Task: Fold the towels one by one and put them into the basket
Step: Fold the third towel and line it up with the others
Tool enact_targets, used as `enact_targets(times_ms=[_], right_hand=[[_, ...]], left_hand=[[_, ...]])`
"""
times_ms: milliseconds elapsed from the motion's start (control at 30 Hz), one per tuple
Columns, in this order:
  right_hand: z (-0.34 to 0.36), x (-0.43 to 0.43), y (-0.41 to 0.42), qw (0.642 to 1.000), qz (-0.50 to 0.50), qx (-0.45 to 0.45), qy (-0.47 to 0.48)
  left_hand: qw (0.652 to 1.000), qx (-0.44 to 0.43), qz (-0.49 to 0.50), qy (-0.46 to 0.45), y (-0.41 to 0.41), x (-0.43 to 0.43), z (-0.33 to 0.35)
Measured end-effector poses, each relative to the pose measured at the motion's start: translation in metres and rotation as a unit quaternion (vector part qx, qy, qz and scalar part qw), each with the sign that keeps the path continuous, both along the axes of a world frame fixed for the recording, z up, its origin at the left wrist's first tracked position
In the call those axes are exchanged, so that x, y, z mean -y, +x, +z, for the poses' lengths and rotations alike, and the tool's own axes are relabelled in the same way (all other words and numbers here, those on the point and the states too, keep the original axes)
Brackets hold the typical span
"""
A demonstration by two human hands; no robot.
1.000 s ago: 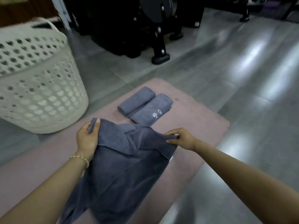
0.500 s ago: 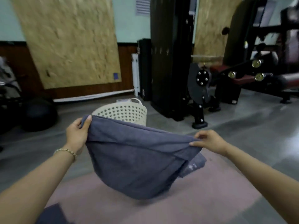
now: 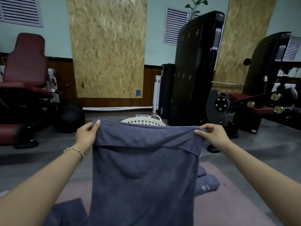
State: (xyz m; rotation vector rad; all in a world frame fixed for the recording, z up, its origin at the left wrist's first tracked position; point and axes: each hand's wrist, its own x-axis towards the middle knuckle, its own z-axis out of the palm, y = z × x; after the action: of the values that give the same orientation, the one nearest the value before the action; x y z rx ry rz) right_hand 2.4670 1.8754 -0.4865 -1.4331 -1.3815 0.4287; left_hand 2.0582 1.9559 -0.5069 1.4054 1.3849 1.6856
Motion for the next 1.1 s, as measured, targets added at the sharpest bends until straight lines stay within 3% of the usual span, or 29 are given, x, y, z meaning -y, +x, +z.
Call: enact_targets(times_ms=[133,267,400,533,667,833,900,1000,1100], right_hand=[[-0.009,0.003,-0.025,0.999,0.029,-0.015,-0.016],[-0.026,0.007,-0.057,0.992,0.088,-0.034,-0.081],[-0.044,0.003,-0.059,0.978,0.12,-0.079,-0.152],[-0.077,-0.018,-0.043,0.972,0.105,-0.062,-0.201],[-0.146,-0.053,-0.024,0.975,0.038,-0.002,-0.219],[-0.233,-0.119,-0.004,0.972,-0.027,0.069,-0.223],[-0.256,-0.147,-0.002,0.968,-0.055,0.081,-0.233],[-0.294,-0.2,0.001,0.965,-0.09,0.024,-0.246],[-0.339,-0.251,0.004,0.961,-0.119,-0.047,-0.244]], left_hand=[[0.991,-0.022,-0.101,-0.088,-0.002,0.018,-0.009],[0.951,-0.04,-0.244,-0.188,0.004,0.038,-0.026],[0.922,-0.023,-0.304,-0.239,-0.004,0.038,-0.048],[0.919,-0.028,-0.26,-0.295,-0.019,0.014,-0.089],[0.929,-0.047,-0.126,-0.345,-0.023,-0.02,-0.156],[0.939,-0.126,0.016,-0.32,-0.019,-0.079,-0.237],[0.936,-0.072,0.006,-0.343,-0.01,-0.105,-0.258],[0.934,0.007,0.017,-0.357,0.009,-0.159,-0.294],[0.937,0.014,0.039,-0.347,0.017,-0.21,-0.334]])
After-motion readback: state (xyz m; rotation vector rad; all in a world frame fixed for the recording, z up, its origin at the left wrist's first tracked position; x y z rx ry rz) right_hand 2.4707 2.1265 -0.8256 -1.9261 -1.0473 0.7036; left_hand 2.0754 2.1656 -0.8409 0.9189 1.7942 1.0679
